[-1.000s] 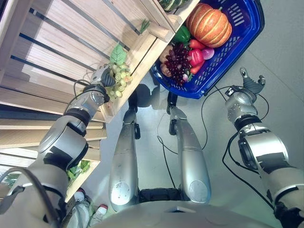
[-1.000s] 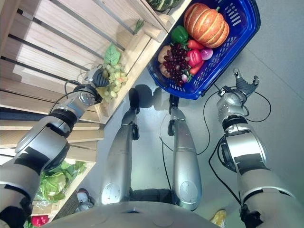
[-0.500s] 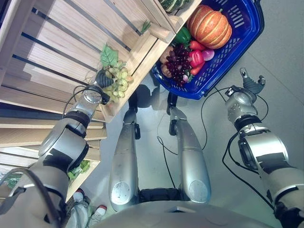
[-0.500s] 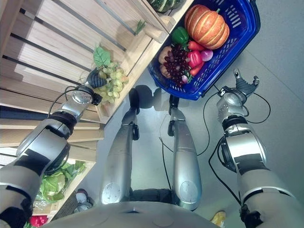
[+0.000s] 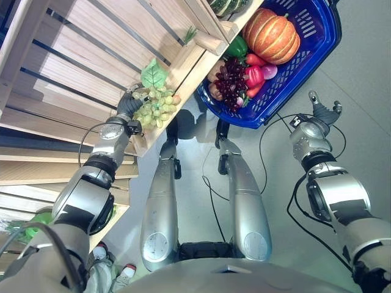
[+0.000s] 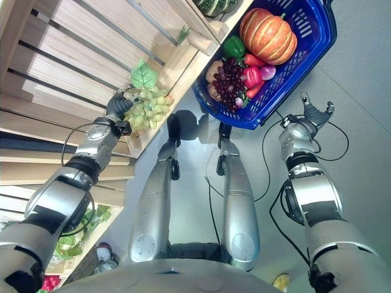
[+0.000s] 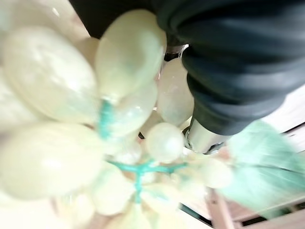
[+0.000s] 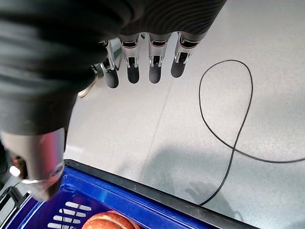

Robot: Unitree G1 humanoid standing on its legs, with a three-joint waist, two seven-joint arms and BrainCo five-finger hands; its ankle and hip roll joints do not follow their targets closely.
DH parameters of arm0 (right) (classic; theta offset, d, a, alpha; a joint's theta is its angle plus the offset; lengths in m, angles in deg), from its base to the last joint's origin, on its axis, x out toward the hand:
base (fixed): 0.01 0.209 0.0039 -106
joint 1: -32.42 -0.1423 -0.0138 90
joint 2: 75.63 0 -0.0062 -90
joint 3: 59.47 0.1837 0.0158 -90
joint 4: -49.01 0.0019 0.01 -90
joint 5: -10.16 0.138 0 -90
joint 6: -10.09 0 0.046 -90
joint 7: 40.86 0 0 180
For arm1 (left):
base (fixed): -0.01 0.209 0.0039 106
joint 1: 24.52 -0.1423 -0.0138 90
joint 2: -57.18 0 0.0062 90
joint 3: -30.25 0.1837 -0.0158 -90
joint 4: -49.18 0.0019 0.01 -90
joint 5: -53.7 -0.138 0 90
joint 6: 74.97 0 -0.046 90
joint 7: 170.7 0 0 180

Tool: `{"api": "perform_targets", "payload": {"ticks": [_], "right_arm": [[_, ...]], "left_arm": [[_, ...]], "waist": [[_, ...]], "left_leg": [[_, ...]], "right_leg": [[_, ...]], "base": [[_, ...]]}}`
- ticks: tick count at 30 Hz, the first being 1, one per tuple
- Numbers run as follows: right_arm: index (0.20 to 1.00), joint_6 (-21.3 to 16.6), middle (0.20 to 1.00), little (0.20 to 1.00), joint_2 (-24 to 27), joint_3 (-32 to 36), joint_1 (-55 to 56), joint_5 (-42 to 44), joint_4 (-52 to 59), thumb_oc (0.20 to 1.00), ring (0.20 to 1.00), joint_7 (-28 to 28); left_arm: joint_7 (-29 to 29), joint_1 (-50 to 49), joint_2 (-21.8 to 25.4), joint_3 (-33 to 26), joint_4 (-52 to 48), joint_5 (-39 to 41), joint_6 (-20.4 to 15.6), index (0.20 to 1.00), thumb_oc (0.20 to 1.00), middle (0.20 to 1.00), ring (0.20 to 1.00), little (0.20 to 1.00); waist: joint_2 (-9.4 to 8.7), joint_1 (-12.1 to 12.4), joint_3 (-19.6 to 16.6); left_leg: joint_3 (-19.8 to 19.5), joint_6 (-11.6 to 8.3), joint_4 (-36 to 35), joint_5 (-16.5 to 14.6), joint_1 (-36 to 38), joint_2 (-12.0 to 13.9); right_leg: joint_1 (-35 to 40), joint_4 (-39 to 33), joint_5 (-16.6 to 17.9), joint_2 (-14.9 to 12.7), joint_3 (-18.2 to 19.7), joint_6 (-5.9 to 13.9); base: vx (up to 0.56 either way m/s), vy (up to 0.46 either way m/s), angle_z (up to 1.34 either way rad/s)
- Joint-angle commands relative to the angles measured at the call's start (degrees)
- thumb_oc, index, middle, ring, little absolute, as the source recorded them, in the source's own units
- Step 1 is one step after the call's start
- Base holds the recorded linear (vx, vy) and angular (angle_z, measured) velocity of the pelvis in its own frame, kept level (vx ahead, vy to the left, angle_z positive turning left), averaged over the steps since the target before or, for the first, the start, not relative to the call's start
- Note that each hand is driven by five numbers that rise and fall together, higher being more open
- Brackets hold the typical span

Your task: Pick up fruits and vegetables into the basket

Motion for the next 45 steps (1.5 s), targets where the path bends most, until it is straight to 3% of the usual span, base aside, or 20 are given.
{"api": "perform_targets", "payload": {"ticks": [1,8,13,14,15,16,23,31,34,40,45], "right_arm": [[1.0,-0.71,1.0,1.0,2.39,1.56,3.74,-1.15,1.53,1.0,1.0,0.61],[1.0,-0.46,1.0,1.0,2.99,1.43,3.66,-1.16,1.71,1.0,1.0,0.24],[1.0,0.36,1.0,1.0,3.65,0.5,2.83,-0.37,2.06,1.0,1.0,0.49],[1.0,0.61,1.0,1.0,3.9,0.13,2.53,-0.24,2.13,1.0,1.0,0.49],[1.0,0.72,1.0,1.0,4.24,-0.33,2.28,0.08,2.01,1.0,1.0,0.25],[1.0,0.79,1.0,1.0,4.43,-0.47,2.11,0.2,1.92,1.0,1.0,0.11],[1.0,-0.58,1.0,1.0,4.65,-1.71,0.77,1.19,-0.16,1.0,1.0,-0.55],[1.0,-0.58,1.0,1.0,4.73,-2.53,-1.04,2.29,-1.47,1.0,1.0,-0.43],[1.0,-0.49,1.0,1.0,4.78,-2.7,-1.29,2.79,-1.55,1.0,1.0,-0.37],[1.0,-1.07,1.0,1.0,4.23,-2.9,-1.07,3.46,-1.75,1.0,1.0,-0.33],[1.0,-1.28,1.0,1.0,3.56,-3.05,-0.92,3.64,-1.63,1.0,1.0,0.07]], "left_arm": [[2.23,-1.17,-2.66,-4.31,-2.72,5.45,-1.43,0.2,0.2,0.2,0.2,0.2],[2.41,-0.49,-2.15,-4.77,-3.72,4.85,-1.5,0.2,0.2,0.2,0.2,0.2],[-6.63,1.76,-0.59,1.05,-2.3,-18.39,-1.79,0.2,0.2,0.2,0.2,0.2],[-7.47,2.37,-0.17,2.84,-2.04,-20.75,-1.0,0.598,0.598,0.598,0.598,0.598],[-7.24,2.89,0.18,4.19,-1.85,-21.06,-0.26,0.944,0.944,0.944,0.944,0.944],[-7.24,3.09,0.27,4.91,-1.7,-21.62,0.02,1.0,1.0,1.0,1.0,1.0],[-8.37,5.6,0.77,13.86,1.25,-37.61,4.17,1.0,1.0,1.0,1.0,1.0],[-7.94,7.6,0.92,19.86,3.6,-47.94,7.41,1.0,1.0,1.0,1.0,1.0],[-10.93,8.16,1.18,21.46,3.99,-52.05,8.36,1.0,1.0,1.0,1.0,1.0],[-18.56,8.51,0.92,23.1,5.0,-60.95,13.72,1.0,1.0,1.0,1.0,1.0],[-21.41,7.97,0.4,22.99,5.92,-62.39,15.16,1.0,1.0,1.0,1.0,1.0]], "waist": [[1.47,0.92,-2.25],[1.46,0.8,-2.25],[1.48,0.7,-2.25],[1.55,0.61,-2.25],[1.59,0.51,-2.25],[1.63,0.48,-2.25],[1.82,0.34,-2.25],[1.65,0.29,-2.25],[1.56,0.3,-2.25],[1.26,0.39,-2.25],[0.92,0.51,-2.25]], "left_leg": [[1.43,0.13,4.29,-6.68,-0.15,-2.57],[1.66,0.06,4.23,-6.8,-0.07,-2.41],[1.89,-0.12,4.16,-6.49,-0.35,-2.35],[1.99,-0.13,3.99,-6.39,-0.27,-2.3],[2.15,-0.12,3.81,-6.3,-0.21,-2.22],[2.22,-0.1,3.77,-6.28,-0.21,-2.2],[2.71,-0.05,3.84,-6.18,-0.67,-2.18],[2.87,0.01,3.88,-6.27,-0.94,-2.24],[2.81,0.04,3.9,-6.28,-1.03,-2.3],[2.48,0.11,3.92,-6.38,-0.97,-2.45],[2.28,0.08,3.83,-6.34,-0.84,-2.53]], "right_leg": [[0.82,-0.45,0.41,2.74,0.12,4.34],[1.05,-0.62,0.09,2.61,0.06,4.32],[1.06,-1.08,0.49,2.43,-0.06,4.5],[1.15,-1.23,0.53,2.48,-0.01,4.48],[1.21,-1.36,0.58,2.53,0.05,4.47],[1.22,-1.41,0.59,2.54,0.09,4.47],[0.92,-1.83,1.04,2.44,-0.04,4.62],[0.63,-2.25,1.64,2.33,-0.2,4.72],[0.52,-2.36,1.8,2.28,-0.27,4.73],[0.47,-2.32,1.89,2.3,-0.32,4.75],[0.64,-2.46,1.99,2.4,-0.43,4.7]], "base": [[0.0,0.0,0.0],[0.0,0.0,0.0],[0.0,0.006,0.0],[0.0,0.043,-0.02],[0.0,0.042,-0.03],[-0.01,0.042,-0.05],[-0.01,0.007,-0.04],[0.0,-0.004,0.0],[0.0,-0.018,0.02],[0.0,-0.008,0.01],[0.0,0.0,0.0]]}}
